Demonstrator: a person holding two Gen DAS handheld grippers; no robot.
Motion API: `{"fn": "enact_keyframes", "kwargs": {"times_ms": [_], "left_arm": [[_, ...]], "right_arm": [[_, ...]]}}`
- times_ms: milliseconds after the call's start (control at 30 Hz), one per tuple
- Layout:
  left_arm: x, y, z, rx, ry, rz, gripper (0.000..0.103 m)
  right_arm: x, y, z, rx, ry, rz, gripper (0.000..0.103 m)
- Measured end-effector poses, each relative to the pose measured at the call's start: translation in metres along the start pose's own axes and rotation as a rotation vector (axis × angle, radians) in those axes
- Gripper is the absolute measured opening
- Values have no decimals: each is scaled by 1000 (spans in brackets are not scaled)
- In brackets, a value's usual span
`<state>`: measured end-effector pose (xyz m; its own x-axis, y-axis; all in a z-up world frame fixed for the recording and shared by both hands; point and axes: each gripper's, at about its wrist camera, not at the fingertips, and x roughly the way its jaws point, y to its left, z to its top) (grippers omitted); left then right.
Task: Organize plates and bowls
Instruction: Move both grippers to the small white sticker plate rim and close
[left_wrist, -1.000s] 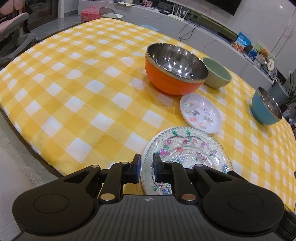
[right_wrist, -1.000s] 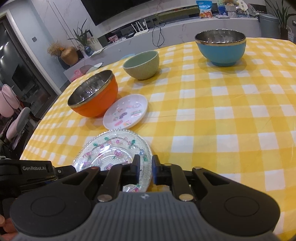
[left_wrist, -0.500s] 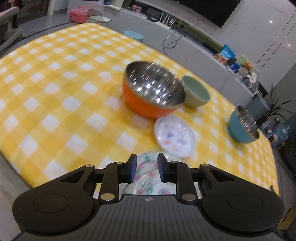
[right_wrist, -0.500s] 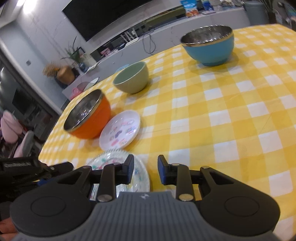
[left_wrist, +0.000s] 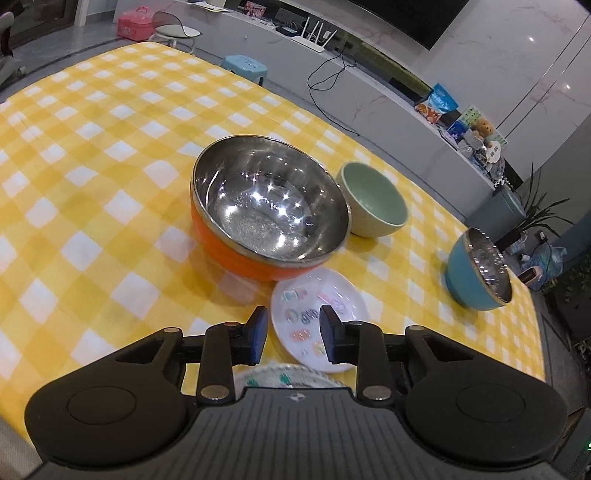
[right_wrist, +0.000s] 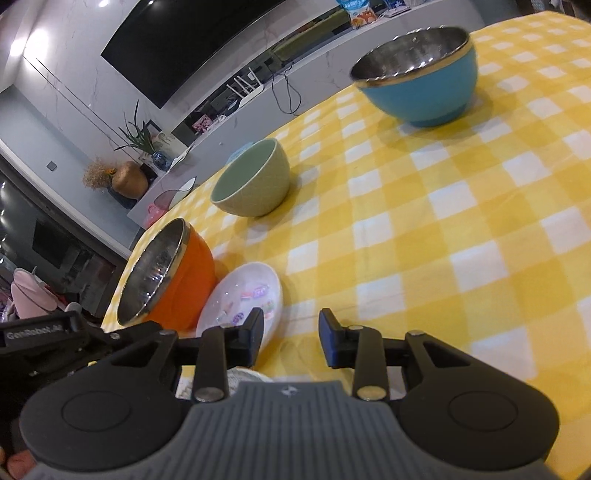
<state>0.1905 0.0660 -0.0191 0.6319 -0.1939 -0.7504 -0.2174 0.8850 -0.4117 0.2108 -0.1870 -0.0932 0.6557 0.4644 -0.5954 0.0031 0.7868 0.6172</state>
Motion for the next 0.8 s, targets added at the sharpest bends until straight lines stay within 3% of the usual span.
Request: {"fn": "enact_keyframes", "kwargs": {"times_ms": [200, 467, 633, 800], "left_arm": [[22, 12, -2, -15, 26, 3, 34], [34, 11, -4, 10, 30, -3, 34], [38, 9, -7, 36, 31, -3, 16], [38, 9, -7, 48, 23, -18, 5]], "right_arm": [[16, 7, 3, -21, 18, 19, 31], [25, 16, 3, -85, 31, -2, 18], [28, 14, 3, -79, 34, -8, 7], [27, 13, 3, -78, 31, -10, 7]]}}
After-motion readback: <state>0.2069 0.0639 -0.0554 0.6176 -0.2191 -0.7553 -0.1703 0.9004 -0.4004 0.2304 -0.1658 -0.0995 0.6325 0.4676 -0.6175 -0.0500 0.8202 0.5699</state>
